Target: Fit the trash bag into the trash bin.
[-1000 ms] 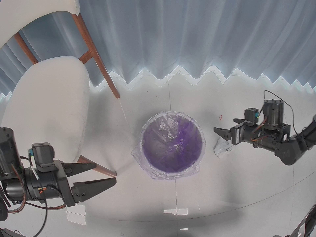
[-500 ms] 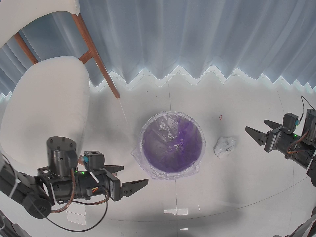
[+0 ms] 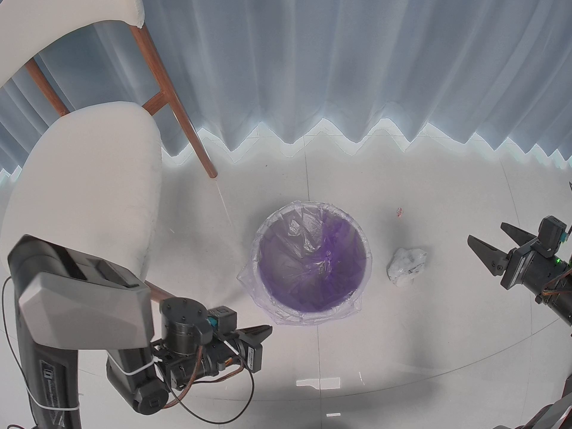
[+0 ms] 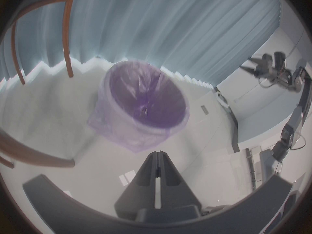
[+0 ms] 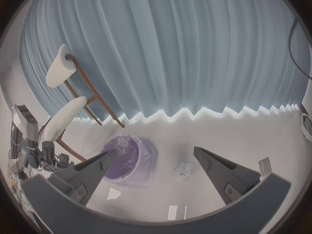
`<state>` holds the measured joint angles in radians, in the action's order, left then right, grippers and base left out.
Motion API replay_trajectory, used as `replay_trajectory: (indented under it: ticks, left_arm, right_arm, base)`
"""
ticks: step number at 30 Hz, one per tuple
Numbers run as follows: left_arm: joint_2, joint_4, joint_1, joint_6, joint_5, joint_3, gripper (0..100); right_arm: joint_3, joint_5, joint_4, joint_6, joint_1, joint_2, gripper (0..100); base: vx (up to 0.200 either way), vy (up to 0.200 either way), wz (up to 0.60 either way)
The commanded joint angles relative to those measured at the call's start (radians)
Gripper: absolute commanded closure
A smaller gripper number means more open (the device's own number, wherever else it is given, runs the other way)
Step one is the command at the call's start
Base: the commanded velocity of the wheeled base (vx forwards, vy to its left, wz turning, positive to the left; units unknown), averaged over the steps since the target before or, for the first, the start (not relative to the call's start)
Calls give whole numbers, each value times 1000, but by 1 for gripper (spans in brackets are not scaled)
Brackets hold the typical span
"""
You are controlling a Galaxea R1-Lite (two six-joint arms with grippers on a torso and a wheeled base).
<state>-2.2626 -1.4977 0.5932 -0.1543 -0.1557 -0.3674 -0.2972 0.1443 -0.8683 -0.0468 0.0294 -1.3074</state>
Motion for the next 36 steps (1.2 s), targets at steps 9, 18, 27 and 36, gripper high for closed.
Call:
replay_trajectory:
  ticks: [9,18,27,36]
  left_arm:
    - [-203,-6,53,15,180,-168,100]
    - [-299,0,59,16,245,-326,100]
    - [-377,7,45,10,275,-444,100]
    - [-425,94,8,7,275,-525,100]
  right_arm:
    - [33,-5,3,-1,3,47,0]
    - [33,-14,2,1,4,47,0]
    - [36,-14,8,1,4,73,0]
    - [40,-17,49,1,4,122,0]
  base:
    - [0,0,0]
    - [0,0,0]
    - [0,0,0]
    - [0,0,0]
